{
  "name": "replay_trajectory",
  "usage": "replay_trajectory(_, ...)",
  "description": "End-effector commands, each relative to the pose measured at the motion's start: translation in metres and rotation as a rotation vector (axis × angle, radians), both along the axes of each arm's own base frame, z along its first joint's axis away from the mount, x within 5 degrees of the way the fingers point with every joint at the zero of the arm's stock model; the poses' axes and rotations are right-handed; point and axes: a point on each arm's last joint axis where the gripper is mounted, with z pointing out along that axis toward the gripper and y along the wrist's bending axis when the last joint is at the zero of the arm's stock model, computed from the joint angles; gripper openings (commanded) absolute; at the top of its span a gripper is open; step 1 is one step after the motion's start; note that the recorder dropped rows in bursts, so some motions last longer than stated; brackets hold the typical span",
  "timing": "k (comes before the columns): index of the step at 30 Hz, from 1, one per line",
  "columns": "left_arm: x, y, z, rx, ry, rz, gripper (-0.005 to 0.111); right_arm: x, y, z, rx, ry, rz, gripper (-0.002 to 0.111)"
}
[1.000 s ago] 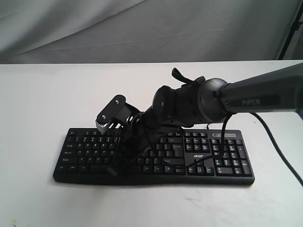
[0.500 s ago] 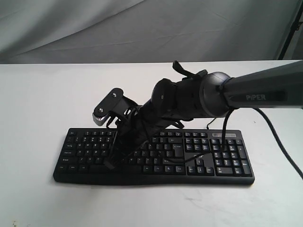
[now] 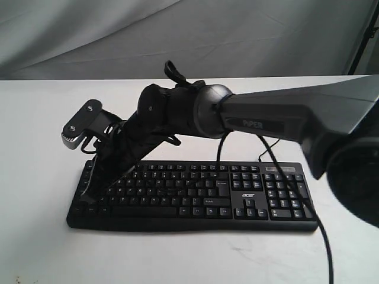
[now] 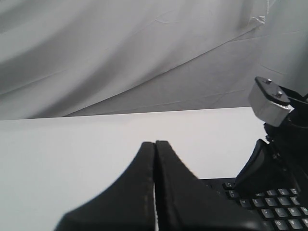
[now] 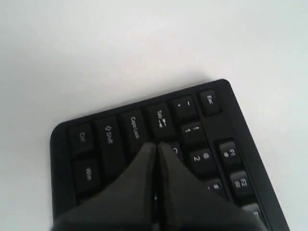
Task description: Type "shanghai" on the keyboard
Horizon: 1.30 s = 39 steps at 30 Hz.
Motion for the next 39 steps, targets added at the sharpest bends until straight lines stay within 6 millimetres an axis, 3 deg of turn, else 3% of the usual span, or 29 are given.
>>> replay_trajectory(1,0.000,0.000,0.000,-0.002,-0.007,-0.006,0.000,-0.001,0.014,0.001,-0.012,0.004,0.041,0.000)
replay_trajectory(39,0.000,0.000,0.000,-0.002,-0.007,-0.006,0.000,0.000,0.016,-0.020,-0.079,-0.003,0.037,0.000)
